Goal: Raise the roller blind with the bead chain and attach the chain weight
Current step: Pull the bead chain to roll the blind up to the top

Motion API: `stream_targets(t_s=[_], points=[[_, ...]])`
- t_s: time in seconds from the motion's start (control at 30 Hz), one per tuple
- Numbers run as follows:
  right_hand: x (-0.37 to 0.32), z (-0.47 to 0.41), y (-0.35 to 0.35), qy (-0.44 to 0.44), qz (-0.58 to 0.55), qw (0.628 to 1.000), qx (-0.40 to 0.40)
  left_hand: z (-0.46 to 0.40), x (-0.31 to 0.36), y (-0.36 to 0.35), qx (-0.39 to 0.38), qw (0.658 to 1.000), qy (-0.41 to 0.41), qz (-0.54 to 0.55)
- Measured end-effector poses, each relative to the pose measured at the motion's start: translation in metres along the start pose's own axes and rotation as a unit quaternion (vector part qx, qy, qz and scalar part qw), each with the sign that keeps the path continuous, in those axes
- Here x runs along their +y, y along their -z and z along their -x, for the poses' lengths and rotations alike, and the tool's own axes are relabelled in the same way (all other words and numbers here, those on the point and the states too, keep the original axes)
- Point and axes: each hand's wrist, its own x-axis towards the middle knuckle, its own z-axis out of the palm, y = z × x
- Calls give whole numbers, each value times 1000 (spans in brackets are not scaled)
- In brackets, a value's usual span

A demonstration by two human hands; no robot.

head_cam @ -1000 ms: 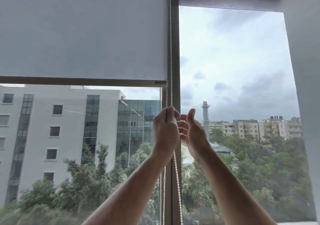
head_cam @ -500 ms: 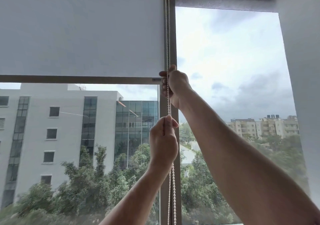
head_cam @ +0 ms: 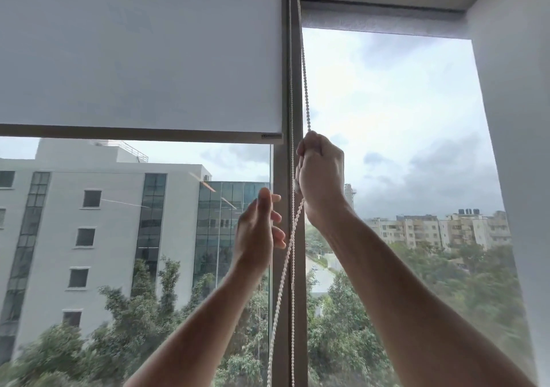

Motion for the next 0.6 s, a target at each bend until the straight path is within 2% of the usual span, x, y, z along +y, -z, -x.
stream_targets(t_s=[0.07, 0.2, 0.4, 0.47, 0.6], points=[[7, 12, 2, 13, 14, 1000, 12, -23, 17, 3, 15, 1000, 8, 20], [34, 49, -2, 24, 19, 1000, 8, -57, 53, 1, -13, 999, 13, 37], [72, 110, -6, 8, 42, 999, -6, -87, 92, -21, -19, 990, 81, 118], [79, 120, -5, -16, 21, 999, -20, -87, 94, -30, 11, 986, 98, 137], [87, 119, 8, -70, -33, 994, -72, -79, 86, -40, 110, 991, 37, 68]])
